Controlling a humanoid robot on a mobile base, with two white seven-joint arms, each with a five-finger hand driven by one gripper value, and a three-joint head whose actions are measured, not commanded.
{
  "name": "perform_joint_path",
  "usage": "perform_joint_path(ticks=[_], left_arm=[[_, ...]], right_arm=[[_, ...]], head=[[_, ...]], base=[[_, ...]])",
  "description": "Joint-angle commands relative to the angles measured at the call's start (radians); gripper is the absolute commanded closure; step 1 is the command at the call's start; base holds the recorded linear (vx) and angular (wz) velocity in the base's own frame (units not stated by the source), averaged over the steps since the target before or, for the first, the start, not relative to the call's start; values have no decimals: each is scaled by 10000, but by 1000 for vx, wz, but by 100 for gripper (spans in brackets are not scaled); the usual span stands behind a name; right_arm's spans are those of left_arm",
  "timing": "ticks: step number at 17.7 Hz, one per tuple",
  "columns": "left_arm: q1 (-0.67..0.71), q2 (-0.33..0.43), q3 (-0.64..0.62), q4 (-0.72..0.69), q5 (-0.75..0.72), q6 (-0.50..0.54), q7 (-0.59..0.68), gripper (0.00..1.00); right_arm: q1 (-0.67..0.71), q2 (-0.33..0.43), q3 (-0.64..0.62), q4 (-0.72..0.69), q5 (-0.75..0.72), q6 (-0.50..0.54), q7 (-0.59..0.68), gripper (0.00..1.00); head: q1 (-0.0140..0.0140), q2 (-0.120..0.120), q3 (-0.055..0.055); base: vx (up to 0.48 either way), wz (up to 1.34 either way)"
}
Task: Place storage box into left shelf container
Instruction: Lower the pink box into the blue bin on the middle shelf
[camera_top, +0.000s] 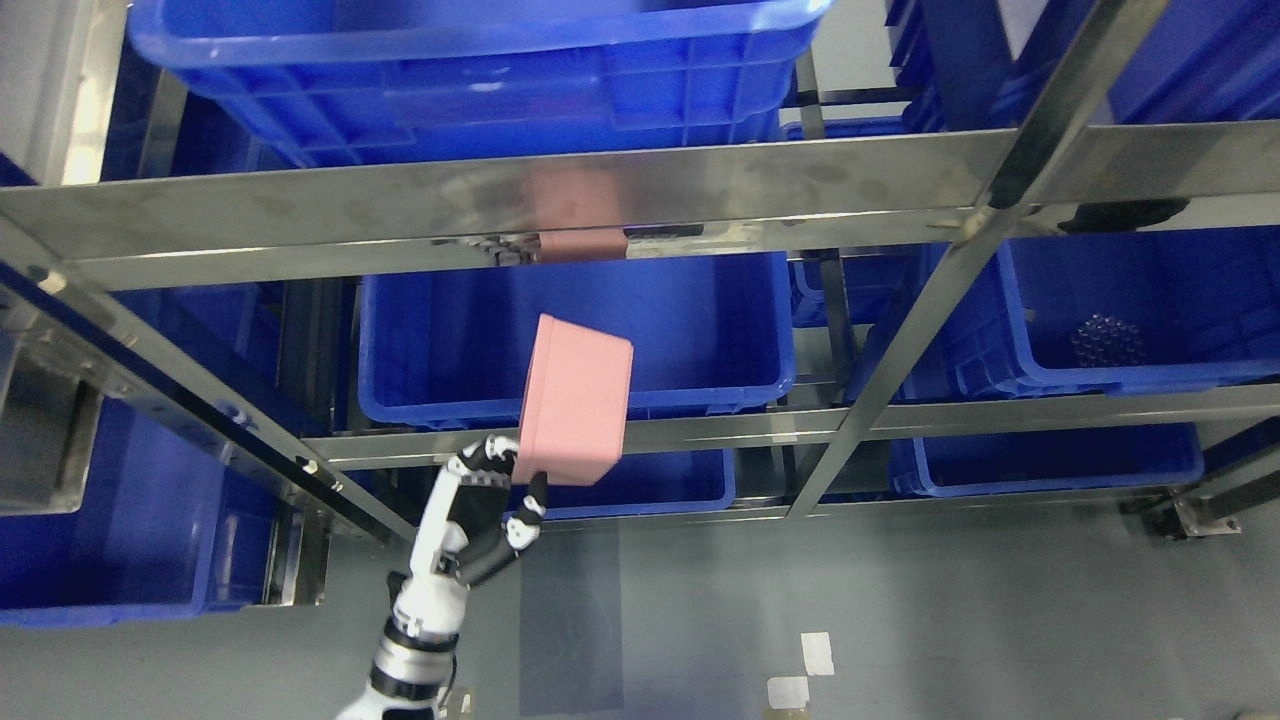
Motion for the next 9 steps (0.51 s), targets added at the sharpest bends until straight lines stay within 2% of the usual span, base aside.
perform_joint_path(ticks=[1, 5, 7, 9], left_arm=[[-2750, 432, 1290, 3701, -1267, 91, -193, 97], [-5038, 464, 1243, 5557, -4406, 198, -1034, 96], [-5668, 404, 1304, 6004, -6339, 321, -1693, 95], [-6282, 327, 1274, 6480, -7632, 337, -1911, 95]], right_arm=[[-47, -174, 0, -175, -215, 8, -11, 0], [-32, -174, 0, -175, -215, 8, -11, 0], [-32, -174, 0, -175, -215, 8, -11, 0], [-32, -174, 0, -175, -215, 8, -11, 0]], head=[[0, 0, 0], [0, 0, 0], [0, 0, 0], [0, 0, 0]], base=[[43, -209], [6, -29], [-10, 54], [-10, 48]])
